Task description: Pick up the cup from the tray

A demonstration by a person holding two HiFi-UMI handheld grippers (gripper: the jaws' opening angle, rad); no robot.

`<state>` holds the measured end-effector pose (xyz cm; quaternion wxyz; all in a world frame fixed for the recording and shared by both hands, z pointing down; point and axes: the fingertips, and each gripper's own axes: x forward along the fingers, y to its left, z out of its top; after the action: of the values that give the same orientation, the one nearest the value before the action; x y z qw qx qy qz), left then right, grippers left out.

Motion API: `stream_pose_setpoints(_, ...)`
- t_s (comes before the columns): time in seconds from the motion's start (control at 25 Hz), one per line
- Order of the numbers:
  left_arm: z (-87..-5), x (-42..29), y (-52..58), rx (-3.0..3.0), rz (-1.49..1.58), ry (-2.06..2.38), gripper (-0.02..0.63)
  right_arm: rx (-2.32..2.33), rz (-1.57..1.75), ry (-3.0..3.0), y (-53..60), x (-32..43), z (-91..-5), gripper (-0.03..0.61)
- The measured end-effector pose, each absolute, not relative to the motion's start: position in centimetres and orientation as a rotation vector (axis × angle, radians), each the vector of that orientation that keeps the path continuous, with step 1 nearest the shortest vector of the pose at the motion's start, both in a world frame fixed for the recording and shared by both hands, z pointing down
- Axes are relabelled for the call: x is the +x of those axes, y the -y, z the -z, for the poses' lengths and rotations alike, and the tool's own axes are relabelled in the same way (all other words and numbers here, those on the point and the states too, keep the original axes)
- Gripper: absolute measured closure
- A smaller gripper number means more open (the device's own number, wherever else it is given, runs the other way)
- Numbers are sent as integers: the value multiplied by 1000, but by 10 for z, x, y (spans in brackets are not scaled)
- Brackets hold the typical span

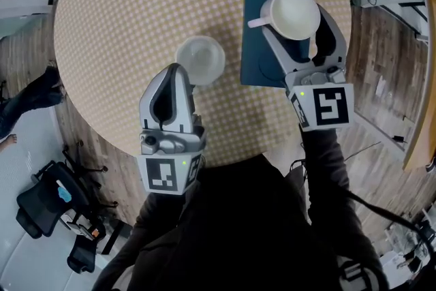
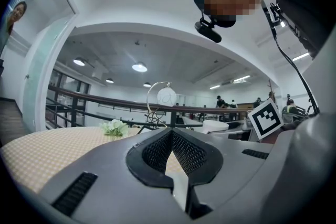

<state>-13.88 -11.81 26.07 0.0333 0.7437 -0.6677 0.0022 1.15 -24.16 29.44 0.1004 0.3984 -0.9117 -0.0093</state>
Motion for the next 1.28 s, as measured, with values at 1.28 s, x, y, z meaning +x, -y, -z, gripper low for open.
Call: stream_pose_setpoints(1.28, -227, -119, -38, 2302, 55, 2149, 607, 975, 33, 2825, 54, -15, -279, 207)
